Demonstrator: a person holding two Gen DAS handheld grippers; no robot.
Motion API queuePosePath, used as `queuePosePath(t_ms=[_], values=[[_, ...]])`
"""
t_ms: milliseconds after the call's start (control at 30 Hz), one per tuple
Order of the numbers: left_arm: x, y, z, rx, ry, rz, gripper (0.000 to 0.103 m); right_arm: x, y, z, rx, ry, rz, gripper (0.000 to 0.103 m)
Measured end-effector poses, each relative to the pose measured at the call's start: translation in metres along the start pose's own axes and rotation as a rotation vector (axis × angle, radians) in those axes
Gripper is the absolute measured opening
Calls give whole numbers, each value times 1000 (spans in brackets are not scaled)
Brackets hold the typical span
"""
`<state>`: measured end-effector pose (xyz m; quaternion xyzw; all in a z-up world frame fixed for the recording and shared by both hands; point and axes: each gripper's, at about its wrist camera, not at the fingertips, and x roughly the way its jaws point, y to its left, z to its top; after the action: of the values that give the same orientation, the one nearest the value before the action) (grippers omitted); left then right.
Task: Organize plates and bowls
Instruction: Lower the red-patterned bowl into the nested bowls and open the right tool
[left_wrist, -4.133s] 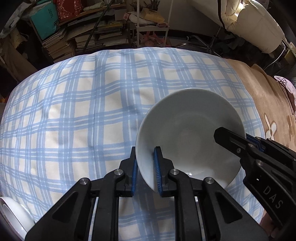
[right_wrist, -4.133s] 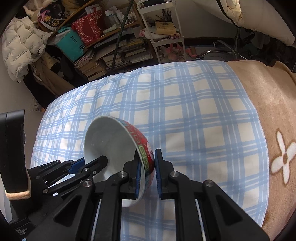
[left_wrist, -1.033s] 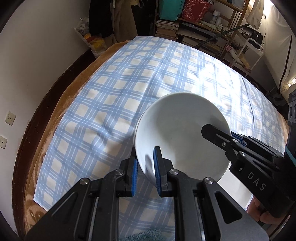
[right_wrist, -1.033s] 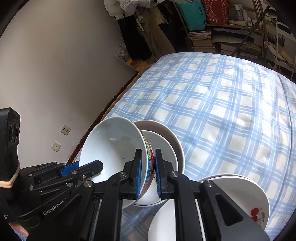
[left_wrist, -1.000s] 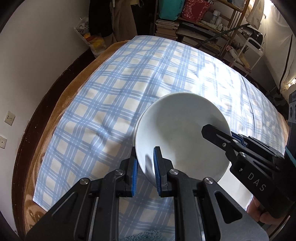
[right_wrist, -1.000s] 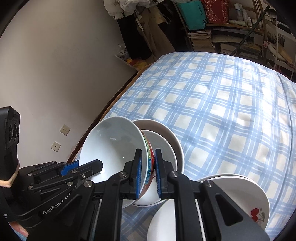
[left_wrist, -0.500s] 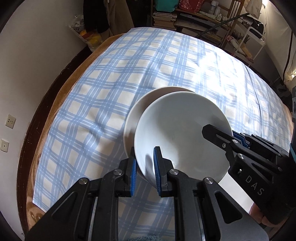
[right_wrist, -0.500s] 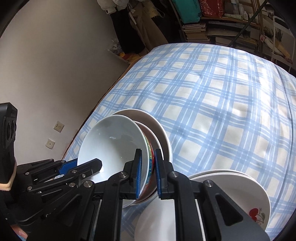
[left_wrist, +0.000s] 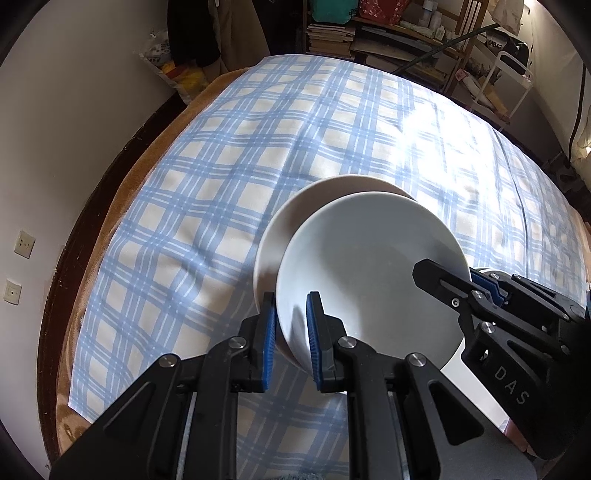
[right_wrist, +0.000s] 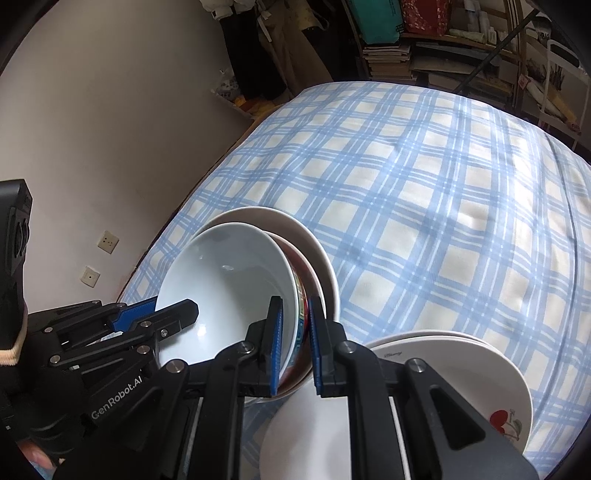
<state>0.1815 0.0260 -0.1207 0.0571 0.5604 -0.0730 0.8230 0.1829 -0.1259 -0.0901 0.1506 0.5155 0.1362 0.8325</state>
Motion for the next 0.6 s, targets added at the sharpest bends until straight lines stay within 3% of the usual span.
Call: queuePosePath(t_ms=[267, 600], values=[[-11, 5, -1, -4, -45, 44, 16, -7, 1, 2, 0, -10, 12, 20], [-15, 25, 2, -71, -42, 67, 21, -25, -6, 7, 7, -59, 20, 21]])
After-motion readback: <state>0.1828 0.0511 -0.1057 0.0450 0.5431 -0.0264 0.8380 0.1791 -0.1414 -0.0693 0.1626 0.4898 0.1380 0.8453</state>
